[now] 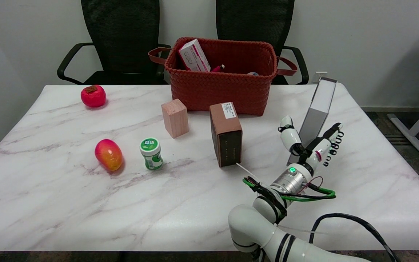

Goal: Pick up the white book.

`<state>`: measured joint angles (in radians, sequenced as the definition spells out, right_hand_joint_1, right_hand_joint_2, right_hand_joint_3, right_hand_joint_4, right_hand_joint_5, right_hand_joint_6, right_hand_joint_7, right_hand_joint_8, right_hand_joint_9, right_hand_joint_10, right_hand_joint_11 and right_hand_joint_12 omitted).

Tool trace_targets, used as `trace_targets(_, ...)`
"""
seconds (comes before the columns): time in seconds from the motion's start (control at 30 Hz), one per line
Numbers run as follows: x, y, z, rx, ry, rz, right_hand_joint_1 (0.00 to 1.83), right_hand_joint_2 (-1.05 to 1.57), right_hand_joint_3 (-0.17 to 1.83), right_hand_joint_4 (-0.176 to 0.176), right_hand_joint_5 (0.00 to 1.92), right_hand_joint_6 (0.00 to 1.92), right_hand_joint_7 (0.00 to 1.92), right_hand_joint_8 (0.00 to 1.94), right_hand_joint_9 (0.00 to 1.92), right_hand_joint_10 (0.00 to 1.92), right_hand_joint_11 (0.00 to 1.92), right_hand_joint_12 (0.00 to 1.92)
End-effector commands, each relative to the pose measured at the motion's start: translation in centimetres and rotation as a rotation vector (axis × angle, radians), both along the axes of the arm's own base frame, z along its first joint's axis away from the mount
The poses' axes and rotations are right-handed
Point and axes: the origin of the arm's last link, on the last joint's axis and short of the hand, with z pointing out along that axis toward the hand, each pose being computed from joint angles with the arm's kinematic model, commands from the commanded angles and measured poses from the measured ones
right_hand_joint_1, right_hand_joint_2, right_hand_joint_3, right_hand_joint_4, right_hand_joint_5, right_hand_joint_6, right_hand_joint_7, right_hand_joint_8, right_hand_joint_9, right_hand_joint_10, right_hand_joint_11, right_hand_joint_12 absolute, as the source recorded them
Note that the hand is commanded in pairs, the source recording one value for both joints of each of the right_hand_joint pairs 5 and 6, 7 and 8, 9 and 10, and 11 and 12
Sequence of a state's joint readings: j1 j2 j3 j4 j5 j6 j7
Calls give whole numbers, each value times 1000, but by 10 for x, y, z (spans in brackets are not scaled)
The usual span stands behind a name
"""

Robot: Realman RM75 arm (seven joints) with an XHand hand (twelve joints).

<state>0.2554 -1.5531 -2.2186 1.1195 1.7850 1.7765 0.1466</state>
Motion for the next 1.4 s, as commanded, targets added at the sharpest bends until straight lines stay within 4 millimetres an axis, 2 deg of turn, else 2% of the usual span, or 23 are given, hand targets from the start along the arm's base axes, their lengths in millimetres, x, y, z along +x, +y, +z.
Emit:
trace_targets(0.03, -4, -4, 5, 2, -15, 22, 977, 655, 389, 0, 0, 0, 0, 0, 0, 0, 0, 0)
trace_targets(0.2, -3, -1, 4, -5, -7, 24, 974, 693, 364, 0, 0, 0, 0, 0, 0, 0, 0, 0)
trace_targets(0.33, -3, 1, 4, -10, -9, 45, 972, 750, 336, 0, 0, 0, 7, 7, 112, 112, 0, 0)
trace_targets(0.4, -4, 2, 4, -14, -11, 58, 971, 780, 326, 0, 0, 0, 101, 101, 199, 199, 0, 0)
trace_targets(0.5, -4, 3, 3, -13, -8, 66, 971, 818, 319, 0, 0, 0, 286, 286, 334, 334, 157, 157)
trace_targets(0.67, -4, 5, 2, -19, -7, 78, 971, 862, 329, 0, 30, 30, 507, 507, 457, 457, 278, 278)
trace_targets(0.8, -4, 5, 2, -18, -5, 77, 973, 879, 362, 0, 241, 241, 654, 654, 552, 552, 359, 359)
trace_targets(1.0, -4, 5, 1, -14, -8, 86, 973, 889, 374, 0, 500, 500, 723, 723, 595, 595, 405, 405)
trace_targets(1.07, -4, 5, 1, -15, -7, 87, 975, 895, 378, 0, 689, 689, 746, 746, 608, 608, 413, 413)
trace_targets(1.1, -4, 5, 1, -15, -6, 87, 986, 902, 382, 0, 947, 947, 785, 785, 626, 626, 428, 428)
trace_targets(1.13, -4, 5, 1, -15, -6, 87, 973, 903, 383, 0, 981, 981, 800, 800, 643, 643, 437, 437)
trace_targets(1.2, -4, 5, 1, -15, -6, 87, 974, 915, 381, 0, 1118, 1118, 948, 948, 745, 745, 532, 532)
trace_targets(1.27, -4, 6, 1, -16, -6, 88, 980, 945, 368, 0, 1199, 1199, 1183, 1183, 854, 854, 661, 661)
trace_targets(1.4, -4, 6, 1, -16, -5, 86, 993, 994, 332, 0, 1229, 1229, 1318, 1318, 977, 977, 821, 821)
